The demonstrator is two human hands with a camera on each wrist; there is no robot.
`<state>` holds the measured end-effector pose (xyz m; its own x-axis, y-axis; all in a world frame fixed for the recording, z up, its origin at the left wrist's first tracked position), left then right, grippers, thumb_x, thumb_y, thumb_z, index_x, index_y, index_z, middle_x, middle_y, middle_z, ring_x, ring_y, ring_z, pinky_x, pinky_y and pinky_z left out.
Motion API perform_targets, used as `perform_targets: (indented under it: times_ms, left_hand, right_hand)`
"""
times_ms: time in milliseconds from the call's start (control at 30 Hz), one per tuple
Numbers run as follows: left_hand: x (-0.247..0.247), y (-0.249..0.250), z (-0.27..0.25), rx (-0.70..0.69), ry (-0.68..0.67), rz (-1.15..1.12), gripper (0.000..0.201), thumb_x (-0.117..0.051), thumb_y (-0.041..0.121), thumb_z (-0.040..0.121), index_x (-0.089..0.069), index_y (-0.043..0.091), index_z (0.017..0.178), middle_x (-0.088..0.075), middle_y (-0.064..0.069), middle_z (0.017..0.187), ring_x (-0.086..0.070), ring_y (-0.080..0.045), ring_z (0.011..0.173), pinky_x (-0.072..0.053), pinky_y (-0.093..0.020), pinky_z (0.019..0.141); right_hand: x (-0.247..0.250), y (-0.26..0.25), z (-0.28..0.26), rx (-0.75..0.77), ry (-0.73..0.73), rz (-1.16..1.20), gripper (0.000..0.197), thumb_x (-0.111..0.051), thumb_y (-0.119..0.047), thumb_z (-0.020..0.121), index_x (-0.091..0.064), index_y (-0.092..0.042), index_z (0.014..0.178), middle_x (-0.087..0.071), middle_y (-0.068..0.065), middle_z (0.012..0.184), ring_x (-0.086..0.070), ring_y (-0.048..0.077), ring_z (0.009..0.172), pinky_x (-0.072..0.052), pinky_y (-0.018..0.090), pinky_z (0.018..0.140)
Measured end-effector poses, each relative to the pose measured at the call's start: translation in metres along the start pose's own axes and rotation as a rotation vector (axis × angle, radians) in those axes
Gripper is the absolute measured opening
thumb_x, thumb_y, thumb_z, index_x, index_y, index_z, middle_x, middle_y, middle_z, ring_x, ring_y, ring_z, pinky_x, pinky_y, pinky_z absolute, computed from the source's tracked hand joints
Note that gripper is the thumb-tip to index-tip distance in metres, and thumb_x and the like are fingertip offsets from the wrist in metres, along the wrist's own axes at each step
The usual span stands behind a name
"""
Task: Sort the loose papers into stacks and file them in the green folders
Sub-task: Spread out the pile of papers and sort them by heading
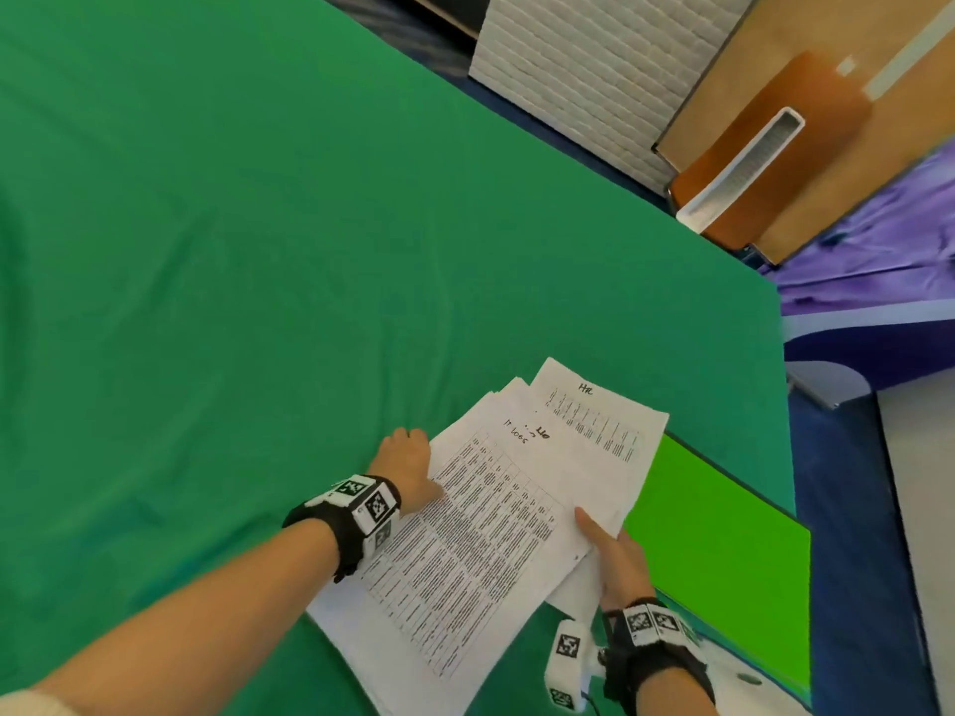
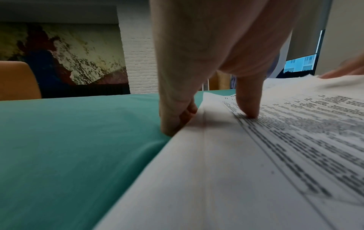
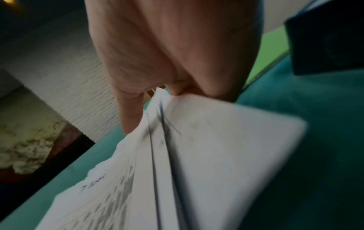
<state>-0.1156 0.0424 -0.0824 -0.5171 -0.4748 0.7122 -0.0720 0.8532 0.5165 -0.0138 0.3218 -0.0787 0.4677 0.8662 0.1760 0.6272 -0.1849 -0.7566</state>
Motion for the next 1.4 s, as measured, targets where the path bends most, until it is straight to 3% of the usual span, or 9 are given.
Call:
perform_targets:
  times_ms: [267,367,533,633,733,900,1167,1267,1400]
  left_hand:
    - [0.004,-0.003,-0.012,-0.033,-0.102,-0.115,0.029,-0.065,0.027,0.09,-0.058,0.007,0.11,-0.063,-0.01,0.113,-0.062,-0.025,0.099,-0.052,-0.035,0.085]
    - [0.012,-0.004,-0.026,-0.081,-0.131,-0.369,0.017,-0.067,0.016,0.088,-0.06,0.015,0.103,-0.066,-0.002,0.105,-0.064,-0.018,0.091,-0.051,-0.027,0.075]
    - [0.027,-0.018,-0.06,-0.089,-0.32,-1.066,0.055,-0.079,0.004,0.067,-0.061,0.013,0.119,-0.07,-0.012,0.113,-0.069,-0.033,0.099,-0.055,-0.05,0.088]
    - [0.027,-0.015,-0.071,-0.127,-0.425,-1.218,0.079,-0.084,0.009,0.059,-0.049,0.011,0.129,-0.066,-0.017,0.12,-0.065,-0.039,0.106,-0.056,-0.049,0.082]
    - [0.021,-0.02,-0.078,-0.051,-0.374,-1.23,0.087,-0.088,0.008,0.061,-0.041,0.01,0.134,-0.066,-0.017,0.12,-0.067,-0.037,0.103,-0.056,-0.052,0.082]
    - [0.005,-0.036,-0.105,-0.022,-0.353,-1.114,0.055,-0.079,0.014,0.075,-0.057,0.01,0.125,-0.072,-0.009,0.112,-0.069,-0.03,0.101,-0.052,-0.054,0.093]
    - [-0.008,-0.078,-0.129,0.005,-0.438,-1.065,0.067,-0.086,0.024,0.071,-0.055,0.008,0.128,-0.07,-0.013,0.116,-0.068,-0.035,0.104,-0.05,-0.055,0.095]
    - [-0.004,-0.074,-0.135,-0.039,-0.434,-0.994,0.054,-0.075,0.023,0.081,-0.053,0.016,0.13,-0.069,-0.006,0.118,-0.069,-0.026,0.104,-0.053,-0.051,0.093]
    - [-0.006,-0.08,-0.133,0.02,-0.349,-0.922,0.07,-0.082,0.032,0.072,-0.046,0.016,0.129,-0.068,-0.009,0.116,-0.071,-0.029,0.096,-0.057,-0.05,0.085]
  right_hand:
    - [-0.039,0.047,-0.057,0.013,0.005,0.109,0.091,-0.096,-0.025,0.04,-0.059,-0.004,0.121,-0.07,0.012,0.11,-0.066,0.034,0.101,-0.05,0.053,0.094]
    - [-0.036,0.033,-0.079,0.091,0.009,0.133,0.058,-0.082,-0.002,0.068,-0.06,-0.002,0.121,-0.072,0.011,0.108,-0.068,0.031,0.097,-0.054,0.046,0.087]
    - [-0.023,-0.011,-0.144,0.292,-0.132,0.112,0.045,-0.075,0.0,0.072,-0.064,-0.013,0.114,-0.074,0.005,0.105,-0.071,0.025,0.096,-0.053,0.046,0.087]
    - [-0.025,-0.018,-0.169,0.341,-0.191,0.082,0.041,-0.076,-0.004,0.072,-0.065,-0.016,0.109,-0.075,0.005,0.099,-0.071,0.024,0.092,-0.055,0.042,0.081]
    - [-0.029,-0.009,-0.177,0.358,-0.167,0.089,0.047,-0.079,-0.006,0.074,-0.061,-0.018,0.115,-0.074,0.002,0.104,-0.07,0.022,0.095,-0.058,0.038,0.08]
    - [-0.038,0.052,-0.175,0.222,-0.086,0.194,0.053,-0.075,-0.011,0.079,-0.055,-0.023,0.126,-0.072,0.0,0.111,-0.07,0.023,0.1,-0.053,0.048,0.091]
    - [-0.046,0.162,-0.184,-0.228,-0.197,-0.1,0.104,-0.082,-0.069,0.056,-0.047,-0.018,0.139,-0.061,-0.001,0.132,-0.06,0.02,0.117,-0.046,0.049,0.102]
    - [-0.044,0.15,-0.18,-0.153,-0.226,-0.111,0.08,-0.08,-0.065,0.062,-0.062,-0.016,0.123,-0.071,0.001,0.115,-0.067,0.02,0.106,-0.049,0.046,0.1]
    - [-0.032,0.121,-0.173,0.024,-0.019,0.074,0.054,-0.072,-0.048,0.077,-0.054,-0.022,0.12,-0.067,0.001,0.12,-0.065,0.021,0.108,-0.048,0.043,0.1]
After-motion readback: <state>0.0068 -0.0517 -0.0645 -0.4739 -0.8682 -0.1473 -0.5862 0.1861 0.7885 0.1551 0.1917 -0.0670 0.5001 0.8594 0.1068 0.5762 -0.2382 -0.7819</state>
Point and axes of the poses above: each hand's wrist, its own z-axis towards the middle knuckle, its own x-axis out of the back of the hand, y = z × x, the point moved 5 cm from there along z, towards the middle knuckle
